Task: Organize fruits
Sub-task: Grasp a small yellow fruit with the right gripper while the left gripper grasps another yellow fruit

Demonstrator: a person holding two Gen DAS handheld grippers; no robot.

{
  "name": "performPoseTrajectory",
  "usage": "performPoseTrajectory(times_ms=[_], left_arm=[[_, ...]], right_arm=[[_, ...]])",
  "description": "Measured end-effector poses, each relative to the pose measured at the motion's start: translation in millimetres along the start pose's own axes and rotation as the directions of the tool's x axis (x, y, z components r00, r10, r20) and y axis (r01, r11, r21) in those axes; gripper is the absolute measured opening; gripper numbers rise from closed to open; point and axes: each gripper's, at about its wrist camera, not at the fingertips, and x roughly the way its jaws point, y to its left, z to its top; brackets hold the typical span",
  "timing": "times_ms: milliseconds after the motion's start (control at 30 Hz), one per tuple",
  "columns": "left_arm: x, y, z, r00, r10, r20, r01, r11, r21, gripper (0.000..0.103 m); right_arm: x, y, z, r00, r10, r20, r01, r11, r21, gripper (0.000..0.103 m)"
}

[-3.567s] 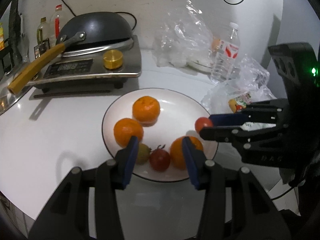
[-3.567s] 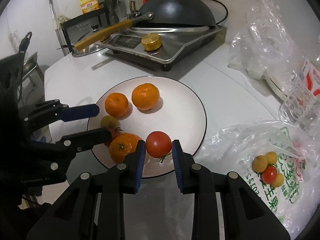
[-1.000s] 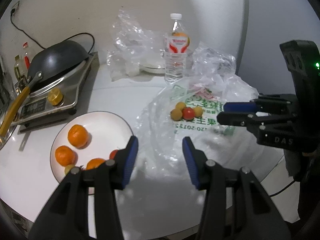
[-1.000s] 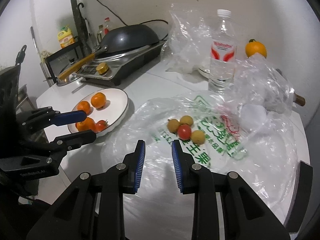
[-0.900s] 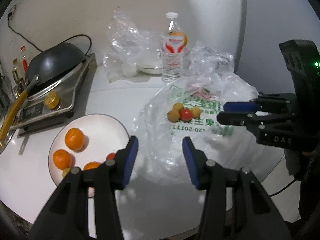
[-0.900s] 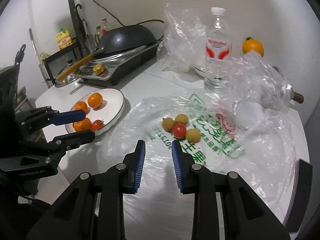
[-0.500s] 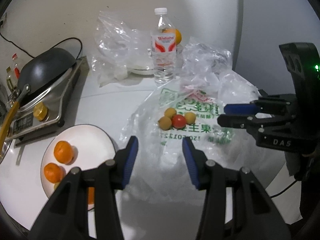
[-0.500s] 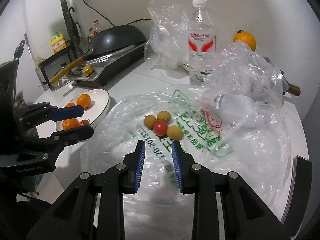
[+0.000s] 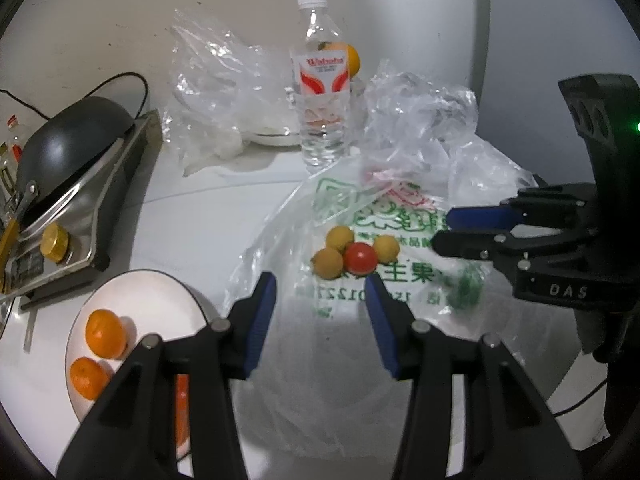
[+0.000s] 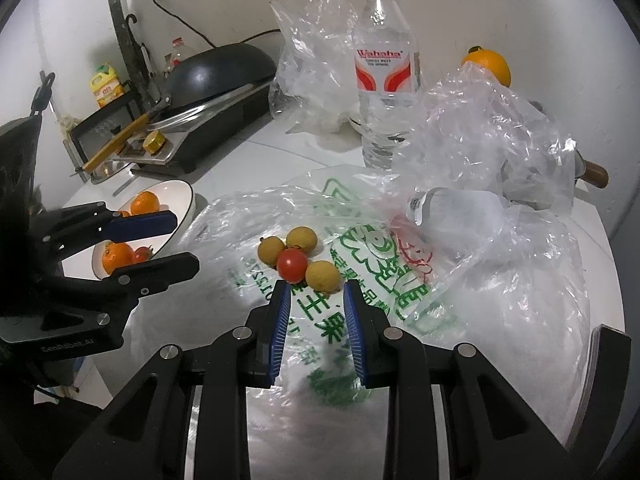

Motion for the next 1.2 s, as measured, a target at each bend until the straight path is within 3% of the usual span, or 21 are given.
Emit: performPoseTrajectory(times_ms=[633,933,1200], left_arm=[[36,8,10,0.999,-0.048,-0.025,0.049,0.999,0.024,0.048],[55,12,11,0.996,-0.034,-0.079,0.036,0.999,0.023,0.047],[62,0,14,0.998,-0.036,-0.059,0.043,0.993,0.112,0.047]], right_arm=[[50,-7,14,0.997,0.0,-0.081,0.001,1.0,0.006,0.029],[63,-10,13,0.994,0.009,-0.108,-0.007,1.0,0.017,0.029],[63,-11,11,0.995,0.016,-0.096,-0.016,1.0,0.0,0.027]])
